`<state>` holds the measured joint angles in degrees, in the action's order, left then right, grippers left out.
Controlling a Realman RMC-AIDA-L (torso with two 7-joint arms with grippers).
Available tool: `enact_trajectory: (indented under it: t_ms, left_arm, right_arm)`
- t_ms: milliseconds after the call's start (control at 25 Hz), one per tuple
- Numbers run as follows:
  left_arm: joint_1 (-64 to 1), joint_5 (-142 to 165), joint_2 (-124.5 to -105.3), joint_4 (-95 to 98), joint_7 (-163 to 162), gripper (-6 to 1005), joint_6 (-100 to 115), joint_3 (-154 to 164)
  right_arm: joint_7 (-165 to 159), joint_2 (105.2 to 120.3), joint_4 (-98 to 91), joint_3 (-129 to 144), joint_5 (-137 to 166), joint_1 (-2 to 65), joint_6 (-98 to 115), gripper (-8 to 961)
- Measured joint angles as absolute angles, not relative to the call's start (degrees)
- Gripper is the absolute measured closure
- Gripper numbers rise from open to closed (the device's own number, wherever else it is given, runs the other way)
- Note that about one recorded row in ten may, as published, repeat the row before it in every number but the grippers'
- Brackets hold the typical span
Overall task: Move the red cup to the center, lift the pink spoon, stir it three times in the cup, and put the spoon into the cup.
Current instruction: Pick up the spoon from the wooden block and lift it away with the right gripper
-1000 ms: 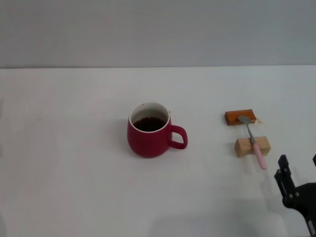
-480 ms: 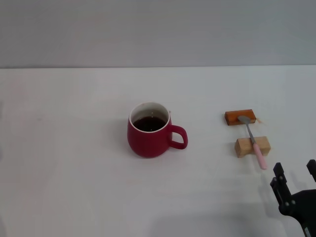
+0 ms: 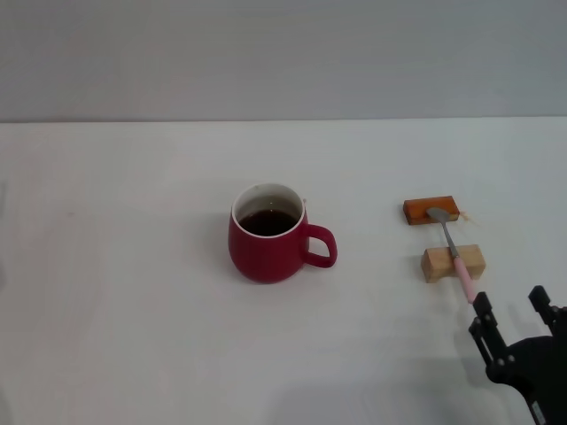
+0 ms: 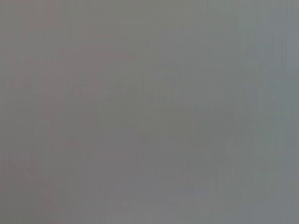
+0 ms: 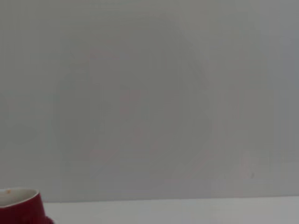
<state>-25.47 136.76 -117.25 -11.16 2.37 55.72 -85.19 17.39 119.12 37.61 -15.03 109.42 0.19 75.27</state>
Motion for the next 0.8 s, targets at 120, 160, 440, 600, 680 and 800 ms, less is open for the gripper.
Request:
enact_trajectory:
  t_ms: [120,160,440,600,680,800]
  left_arm:
    - [-25.48,136.76,-117.25,-11.16,2.37,155,55.72,-85.19]
    - [-25.48,136.76,-117.25,-11.16,2.37,155,55.72,-85.18]
    - [-25.53,136.76,-117.33,-11.16,2.37,155,55.72,-85.16]
    - [-25.64,136.75,-117.33,-11.16,2.37,155,55.72,-85.16]
    - [-25.67,136.76,-117.34,-11.16,2.37,155,55.72,-85.16]
    - [-25.74,136.76,-117.41,-11.16,2.37,155,55.72,-85.16]
  right_arm:
    - [17.36,119.13,37.49,-15.00,109.40,0.58,73.98,275]
    - [17.35,119.15,37.44,-15.17,109.39,0.69,73.45,275]
    - [17.23,119.11,37.47,-15.94,108.28,1.54,71.75,275]
    - [17.08,119.03,37.53,-15.83,107.15,2.45,70.83,275]
    - [17.07,119.02,37.49,-15.94,107.11,2.76,70.38,275]
    - [16.82,119.00,37.47,-16.04,107.10,3.26,69.82,275]
